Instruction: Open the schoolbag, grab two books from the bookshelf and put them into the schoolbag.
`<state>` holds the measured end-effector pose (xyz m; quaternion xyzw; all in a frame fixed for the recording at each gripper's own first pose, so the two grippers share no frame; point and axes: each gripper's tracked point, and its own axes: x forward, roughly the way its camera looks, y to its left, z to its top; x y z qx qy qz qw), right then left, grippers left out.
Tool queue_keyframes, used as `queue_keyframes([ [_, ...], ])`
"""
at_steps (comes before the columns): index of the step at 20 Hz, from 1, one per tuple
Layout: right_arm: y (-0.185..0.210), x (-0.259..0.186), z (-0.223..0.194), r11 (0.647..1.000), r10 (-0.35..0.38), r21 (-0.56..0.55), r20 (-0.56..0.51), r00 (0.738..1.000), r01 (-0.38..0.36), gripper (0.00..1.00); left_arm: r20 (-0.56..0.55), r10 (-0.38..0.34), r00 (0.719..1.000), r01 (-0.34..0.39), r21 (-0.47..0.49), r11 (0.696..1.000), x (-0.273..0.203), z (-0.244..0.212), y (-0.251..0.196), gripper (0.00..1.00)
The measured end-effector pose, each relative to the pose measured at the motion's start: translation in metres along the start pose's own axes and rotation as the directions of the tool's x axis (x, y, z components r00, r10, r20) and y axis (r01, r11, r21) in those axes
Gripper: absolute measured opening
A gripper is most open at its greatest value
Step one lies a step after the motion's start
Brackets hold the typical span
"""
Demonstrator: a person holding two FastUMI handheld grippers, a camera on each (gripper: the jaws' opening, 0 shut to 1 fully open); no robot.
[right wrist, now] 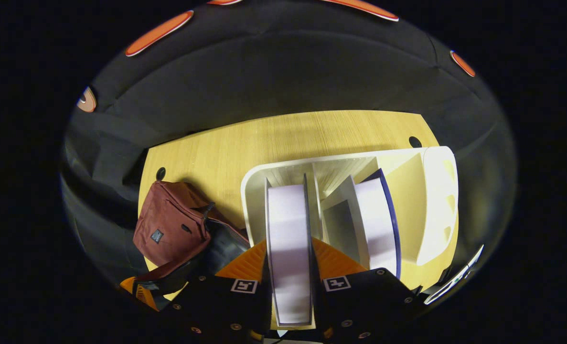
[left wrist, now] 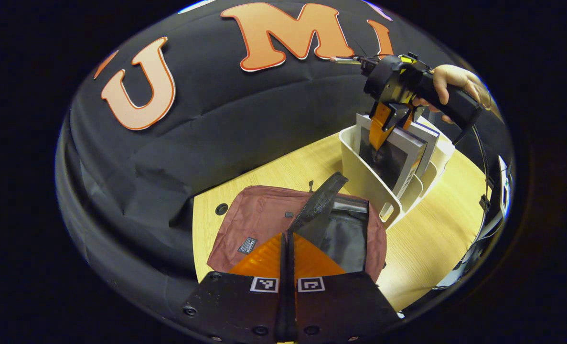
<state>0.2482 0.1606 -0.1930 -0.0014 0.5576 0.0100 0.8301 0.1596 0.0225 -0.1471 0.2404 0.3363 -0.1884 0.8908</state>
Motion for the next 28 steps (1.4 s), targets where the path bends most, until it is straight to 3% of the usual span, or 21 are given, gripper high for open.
queue_keyframes([
  [1, 0.001, -0.009, 0.003, 1.000, 0.007, 0.003, 0.012, 1.000, -0.007, 0.24, -0.002, 0.003, 1.000, -0.003, 0.002, 1.000, 0.000, 0.000, 0.001, 0.00],
  [2, 0.000, -0.019, 0.006, 1.000, 0.010, -0.006, 0.026, 1.000, -0.010, 0.46, -0.005, 0.005, 1.000, -0.005, 0.003, 1.000, 0.000, -0.001, 0.001, 0.00],
  [3, 0.000, -0.030, 0.009, 1.000, 0.007, -0.018, 0.045, 0.999, -0.006, 0.35, -0.005, 0.006, 1.000, -0.006, 0.003, 1.000, 0.000, 0.000, 0.000, 0.00],
  [10, 0.001, -0.143, 0.030, 0.998, 0.047, -0.045, 0.223, 0.974, -0.038, 0.33, -0.014, -0.003, 1.000, 0.003, 0.023, 1.000, -0.004, -0.003, -0.007, 0.00],
  [15, -0.006, -0.227, -0.001, 0.988, 0.149, -0.010, 0.359, 0.921, -0.156, 0.33, -0.018, 0.009, 1.000, -0.008, 0.045, 0.999, -0.003, -0.007, -0.011, 0.00],
  [18, -0.017, -0.243, -0.044, 0.962, 0.207, 0.075, 0.431, 0.878, -0.264, 0.33, -0.008, 0.009, 1.000, -0.009, 0.015, 1.000, -0.007, -0.010, -0.014, 0.01],
  [21, -0.014, -0.228, -0.094, 0.898, 0.281, 0.175, 0.477, 0.833, -0.403, 0.33, 0.010, -0.004, 1.000, 0.003, 0.043, 0.999, -0.012, -0.010, -0.016, 0.00],
  [24, 0.004, -0.196, -0.145, 0.771, 0.367, 0.296, 0.516, 0.774, -0.564, 0.33, 0.031, -0.004, 1.000, 0.001, 0.092, 0.996, -0.018, -0.005, -0.018, 0.00],
  [28, 0.017, -0.137, -0.187, 0.639, 0.392, 0.427, 0.534, 0.749, -0.640, 0.33, 0.036, -0.002, 0.999, -0.003, 0.152, 0.988, -0.022, -0.002, -0.018, 0.01],
])
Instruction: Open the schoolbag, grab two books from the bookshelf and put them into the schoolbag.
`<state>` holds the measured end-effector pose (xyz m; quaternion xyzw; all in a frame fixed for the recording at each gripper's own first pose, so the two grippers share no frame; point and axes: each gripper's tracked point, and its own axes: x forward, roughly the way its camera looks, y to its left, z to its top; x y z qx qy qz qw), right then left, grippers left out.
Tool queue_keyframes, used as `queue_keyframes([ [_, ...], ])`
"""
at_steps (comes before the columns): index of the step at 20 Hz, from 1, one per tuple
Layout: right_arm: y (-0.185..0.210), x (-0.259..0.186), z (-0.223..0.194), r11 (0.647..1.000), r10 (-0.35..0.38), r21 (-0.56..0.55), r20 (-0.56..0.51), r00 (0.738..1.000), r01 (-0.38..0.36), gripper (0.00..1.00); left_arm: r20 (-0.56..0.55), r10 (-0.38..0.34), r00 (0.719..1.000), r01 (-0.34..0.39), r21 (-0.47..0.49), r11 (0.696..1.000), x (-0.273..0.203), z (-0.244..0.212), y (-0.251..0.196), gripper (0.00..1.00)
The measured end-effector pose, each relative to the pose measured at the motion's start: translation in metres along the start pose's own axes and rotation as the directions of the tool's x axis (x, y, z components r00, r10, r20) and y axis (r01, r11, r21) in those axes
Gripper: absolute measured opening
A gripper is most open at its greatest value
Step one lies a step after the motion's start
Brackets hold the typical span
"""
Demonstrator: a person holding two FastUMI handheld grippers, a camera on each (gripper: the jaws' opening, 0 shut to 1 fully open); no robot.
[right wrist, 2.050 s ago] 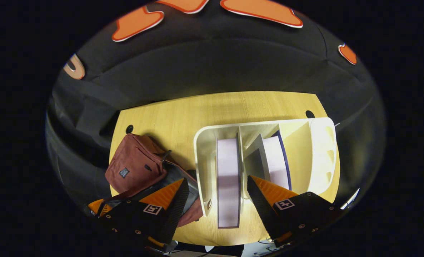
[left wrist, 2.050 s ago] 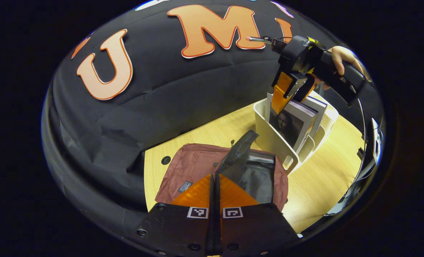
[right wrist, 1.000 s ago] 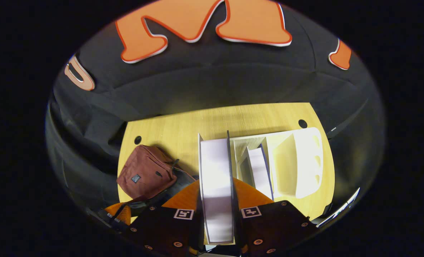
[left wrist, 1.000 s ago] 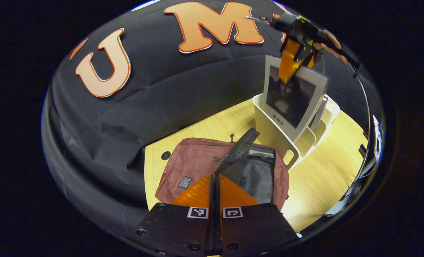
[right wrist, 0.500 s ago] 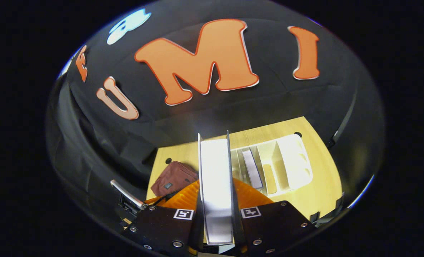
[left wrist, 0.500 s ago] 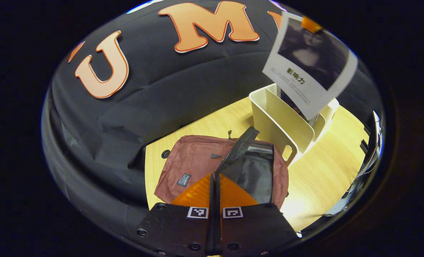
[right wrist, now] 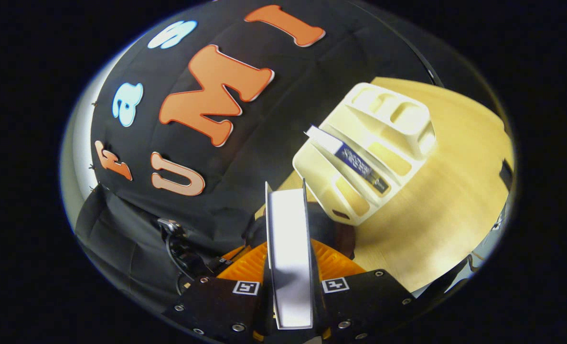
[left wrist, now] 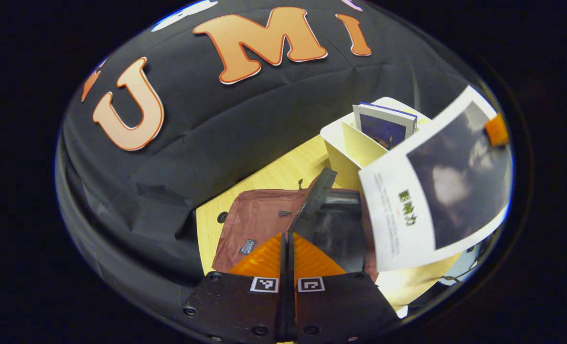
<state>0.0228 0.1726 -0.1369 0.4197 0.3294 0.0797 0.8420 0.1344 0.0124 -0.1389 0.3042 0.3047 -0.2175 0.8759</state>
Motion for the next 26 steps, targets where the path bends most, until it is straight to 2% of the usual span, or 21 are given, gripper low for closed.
queue_keyframes([
  [2, -0.017, 0.023, -0.023, 0.996, 0.011, 0.086, -0.014, 1.000, -0.010, 0.33, 0.003, -0.008, 1.000, 0.007, 0.028, 1.000, -0.004, 0.002, -0.004, 0.00],
  [5, -0.026, 0.062, -0.045, 0.989, 0.027, 0.145, -0.016, 1.000, -0.025, 0.33, 0.015, -0.010, 1.000, 0.009, 0.060, 0.998, -0.008, 0.006, -0.008, 0.00],
  [8, -0.034, 0.089, -0.058, 0.989, 0.015, 0.148, -0.027, 1.000, -0.011, 0.33, 0.032, -0.019, 0.999, 0.017, 0.063, 0.998, -0.015, 0.009, -0.013, 0.00],
  [14, -0.015, 0.150, -0.074, 0.989, 0.045, 0.145, -0.014, 0.999, -0.043, 0.33, 0.040, -0.023, 0.999, 0.018, 0.118, 0.993, -0.019, 0.010, -0.017, 0.01],
  [19, -0.010, 0.193, -0.093, 0.990, 0.012, 0.144, -0.021, 1.000, -0.009, 0.33, 0.050, -0.035, 0.998, 0.028, 0.128, 0.991, -0.015, 0.015, -0.021, 0.01],
  [21, -0.006, 0.205, -0.107, 0.990, 0.008, 0.142, -0.031, 0.999, -0.004, 0.33, 0.063, -0.058, 0.996, 0.049, 0.136, 0.990, -0.016, 0.018, -0.025, 0.01],
  [23, -0.005, 0.211, -0.117, 0.987, 0.004, 0.162, -0.059, 0.998, 0.005, 0.33, 0.064, -0.051, 0.997, 0.042, 0.141, 0.989, -0.015, 0.018, -0.023, 0.01],
  [26, -0.015, 0.208, -0.112, 0.984, -0.027, 0.172, -0.065, 0.998, 0.038, 0.36, 0.052, -0.051, 0.997, 0.045, 0.105, 0.993, -0.012, 0.016, -0.015, 0.01],
])
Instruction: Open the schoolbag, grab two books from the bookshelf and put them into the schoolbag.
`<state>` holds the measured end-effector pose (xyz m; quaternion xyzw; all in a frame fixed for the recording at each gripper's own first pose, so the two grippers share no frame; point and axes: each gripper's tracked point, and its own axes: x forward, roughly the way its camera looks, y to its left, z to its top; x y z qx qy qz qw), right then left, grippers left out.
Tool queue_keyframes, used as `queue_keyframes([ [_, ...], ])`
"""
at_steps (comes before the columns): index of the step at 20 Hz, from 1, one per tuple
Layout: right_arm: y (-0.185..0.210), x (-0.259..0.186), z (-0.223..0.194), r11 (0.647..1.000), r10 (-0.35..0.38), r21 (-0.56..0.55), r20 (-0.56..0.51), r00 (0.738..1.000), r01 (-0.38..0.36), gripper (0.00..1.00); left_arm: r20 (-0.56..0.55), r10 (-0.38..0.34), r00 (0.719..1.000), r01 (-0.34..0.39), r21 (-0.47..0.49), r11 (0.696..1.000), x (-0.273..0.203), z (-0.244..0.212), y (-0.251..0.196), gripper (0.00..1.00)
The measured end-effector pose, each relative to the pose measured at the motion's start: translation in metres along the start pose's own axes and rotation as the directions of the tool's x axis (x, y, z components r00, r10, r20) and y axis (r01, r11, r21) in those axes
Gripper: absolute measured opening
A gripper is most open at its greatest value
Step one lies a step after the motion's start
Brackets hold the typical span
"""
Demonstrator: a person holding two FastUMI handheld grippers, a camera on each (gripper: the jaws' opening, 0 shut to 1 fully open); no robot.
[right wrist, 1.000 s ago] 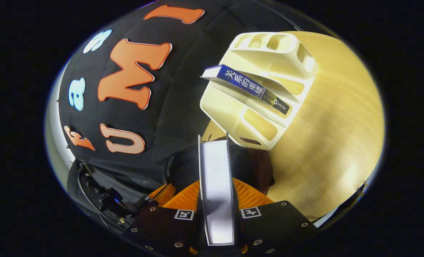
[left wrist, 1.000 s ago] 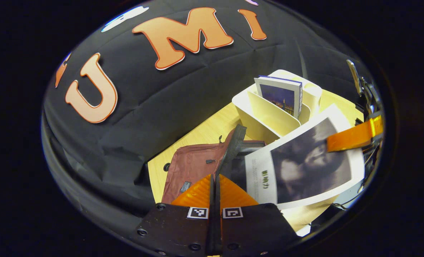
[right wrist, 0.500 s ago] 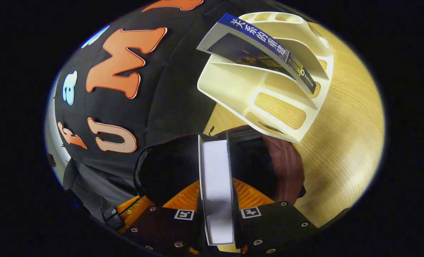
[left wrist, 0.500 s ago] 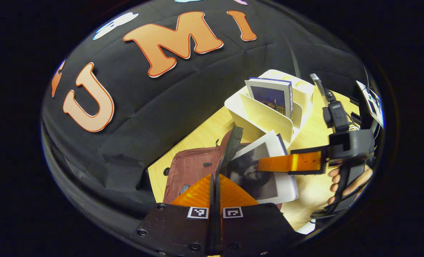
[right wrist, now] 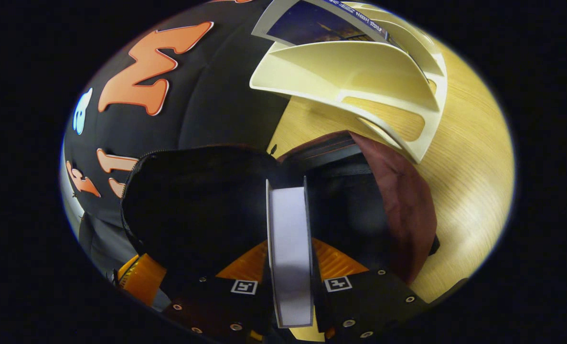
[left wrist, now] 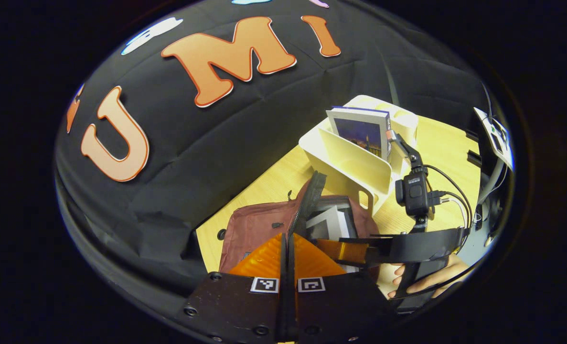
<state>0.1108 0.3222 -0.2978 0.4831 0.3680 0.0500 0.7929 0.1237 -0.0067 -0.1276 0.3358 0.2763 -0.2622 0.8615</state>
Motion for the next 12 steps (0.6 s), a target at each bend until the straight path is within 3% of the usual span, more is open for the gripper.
queue_keyframes([
  [3, -0.010, -0.008, 0.003, 1.000, -0.027, -0.015, -0.034, 0.999, 0.026, 0.42, -0.007, -0.014, 1.000, 0.014, -0.035, 0.999, 0.004, -0.002, 0.001, 0.01],
  [5, -0.020, -0.014, 0.002, 0.998, -0.058, -0.028, -0.061, 0.996, 0.057, 0.67, -0.014, -0.022, 1.000, 0.022, -0.038, 0.999, 0.006, -0.005, -0.002, 0.00],
  [6, -0.026, -0.017, 0.004, 0.996, -0.080, -0.041, -0.069, 0.994, 0.077, 0.87, -0.016, -0.024, 1.000, 0.023, -0.041, 0.999, 0.006, -0.005, -0.002, 0.01],
  [7, -0.032, -0.021, 0.007, 0.994, -0.097, -0.056, -0.070, 0.993, 0.094, 0.95, -0.015, -0.025, 1.000, 0.024, -0.045, 0.999, 0.007, -0.005, -0.002, 0.00],
  [12, -0.045, -0.045, 0.025, 0.987, -0.130, -0.110, -0.077, 0.989, 0.121, 0.97, -0.022, -0.029, 0.999, 0.027, -0.070, 0.997, 0.008, -0.010, -0.003, 0.00],
])
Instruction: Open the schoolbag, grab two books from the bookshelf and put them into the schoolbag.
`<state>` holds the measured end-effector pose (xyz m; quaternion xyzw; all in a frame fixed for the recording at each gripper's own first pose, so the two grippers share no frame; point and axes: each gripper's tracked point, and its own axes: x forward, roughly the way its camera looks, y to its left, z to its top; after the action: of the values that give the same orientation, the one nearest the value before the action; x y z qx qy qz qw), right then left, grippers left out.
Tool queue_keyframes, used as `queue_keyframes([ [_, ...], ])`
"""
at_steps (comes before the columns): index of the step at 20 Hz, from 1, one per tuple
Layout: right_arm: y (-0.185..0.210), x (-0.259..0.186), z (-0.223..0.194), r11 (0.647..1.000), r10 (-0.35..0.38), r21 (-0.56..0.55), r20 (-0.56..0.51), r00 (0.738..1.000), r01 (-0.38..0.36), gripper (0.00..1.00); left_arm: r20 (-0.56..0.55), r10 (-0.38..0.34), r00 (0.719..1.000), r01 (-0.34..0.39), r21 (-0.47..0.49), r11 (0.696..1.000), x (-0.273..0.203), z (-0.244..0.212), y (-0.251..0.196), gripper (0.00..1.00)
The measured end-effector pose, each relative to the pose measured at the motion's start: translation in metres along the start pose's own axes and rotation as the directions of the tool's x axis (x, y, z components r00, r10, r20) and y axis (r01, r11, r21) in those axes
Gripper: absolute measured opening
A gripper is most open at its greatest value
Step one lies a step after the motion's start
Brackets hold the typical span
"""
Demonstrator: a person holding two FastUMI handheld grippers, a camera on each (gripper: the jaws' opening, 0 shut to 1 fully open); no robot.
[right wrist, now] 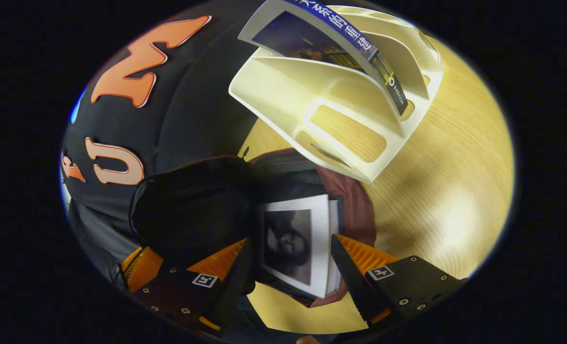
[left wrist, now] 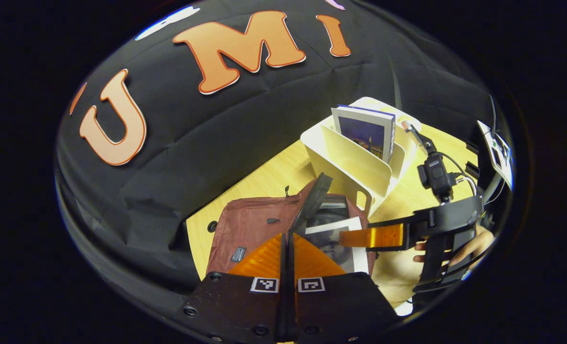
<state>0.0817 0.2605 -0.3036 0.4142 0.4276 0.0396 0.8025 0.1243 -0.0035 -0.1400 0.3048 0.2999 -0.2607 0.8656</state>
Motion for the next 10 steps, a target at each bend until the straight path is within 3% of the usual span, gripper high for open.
queue_keyframes([
  [5, -0.025, -0.043, 0.011, 0.991, -0.056, -0.126, -0.010, 0.998, 0.054, 0.97, -0.018, 0.000, 1.000, 0.000, -0.015, 1.000, 0.002, -0.006, -0.002, 0.01],
  [10, -0.058, -0.105, 0.042, 0.935, -0.182, -0.311, -0.016, 0.983, 0.168, 0.98, -0.039, -0.014, 0.999, 0.013, -0.041, 0.999, 0.004, -0.011, -0.008, 0.01],
])
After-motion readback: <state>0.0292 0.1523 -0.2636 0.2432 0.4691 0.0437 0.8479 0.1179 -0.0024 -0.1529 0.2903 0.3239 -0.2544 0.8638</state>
